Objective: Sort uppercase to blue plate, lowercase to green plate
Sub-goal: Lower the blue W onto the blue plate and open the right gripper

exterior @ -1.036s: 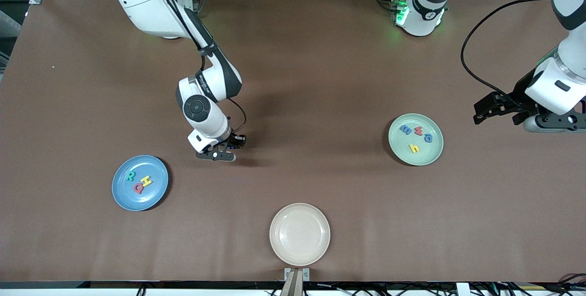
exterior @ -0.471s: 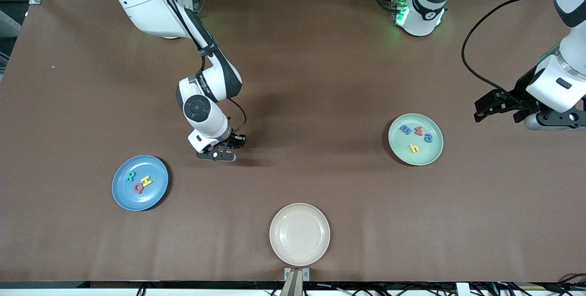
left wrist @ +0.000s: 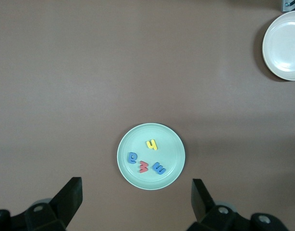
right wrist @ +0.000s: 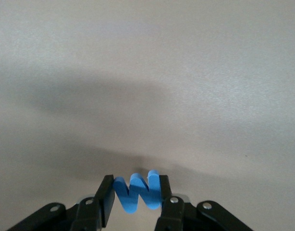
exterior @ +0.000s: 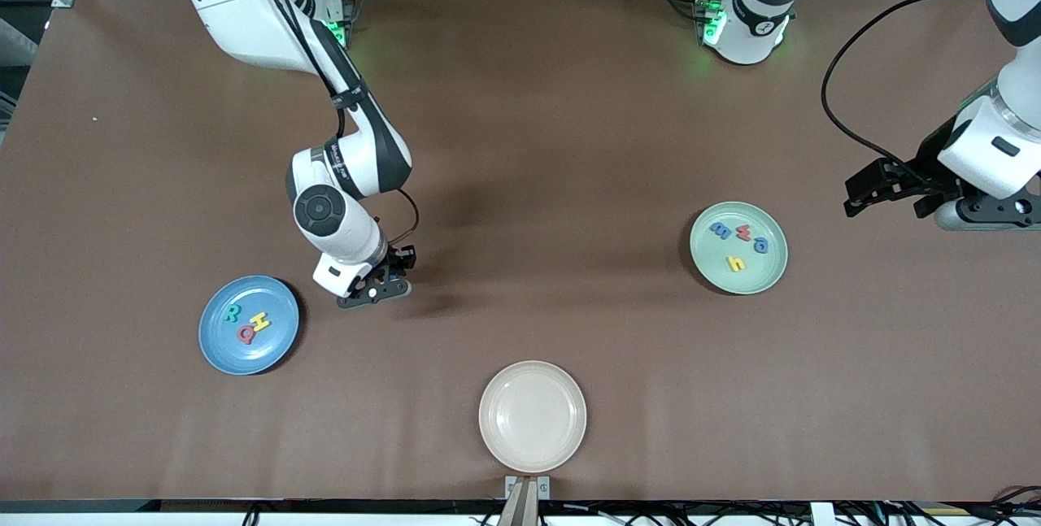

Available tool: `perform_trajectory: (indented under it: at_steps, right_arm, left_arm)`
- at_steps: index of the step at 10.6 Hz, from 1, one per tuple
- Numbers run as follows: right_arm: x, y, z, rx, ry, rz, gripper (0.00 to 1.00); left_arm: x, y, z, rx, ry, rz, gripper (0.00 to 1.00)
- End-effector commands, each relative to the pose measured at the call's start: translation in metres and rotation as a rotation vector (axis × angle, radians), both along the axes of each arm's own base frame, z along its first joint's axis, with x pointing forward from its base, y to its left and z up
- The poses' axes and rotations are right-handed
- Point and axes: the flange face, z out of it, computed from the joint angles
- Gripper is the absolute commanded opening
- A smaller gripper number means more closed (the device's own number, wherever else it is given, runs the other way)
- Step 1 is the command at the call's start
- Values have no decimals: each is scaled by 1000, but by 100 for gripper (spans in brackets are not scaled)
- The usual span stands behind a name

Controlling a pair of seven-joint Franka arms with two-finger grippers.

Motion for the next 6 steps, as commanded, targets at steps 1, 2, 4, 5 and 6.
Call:
perform_trajectory:
  at_steps: [1,2,4,5,6]
  right_arm:
    - [2,-1,5,8,4,11,0]
    - [6,-5,9,9,-2,2,0]
    - [26,-40,16,10,-22,-36,0]
    - [40,-70,21,6,-36,-67,0]
    - [51,-92,27,7,-49,-66,0]
  left_arm:
    - [-4,3,8,-14,5,-17,100]
    - [-3,3,10,-16,0,-15,100]
    - [-4,3,10,-17,6,-16,100]
    - [-4,3,14,-17,5,-16,100]
    - [-4,3,14,-17,7,-15,100]
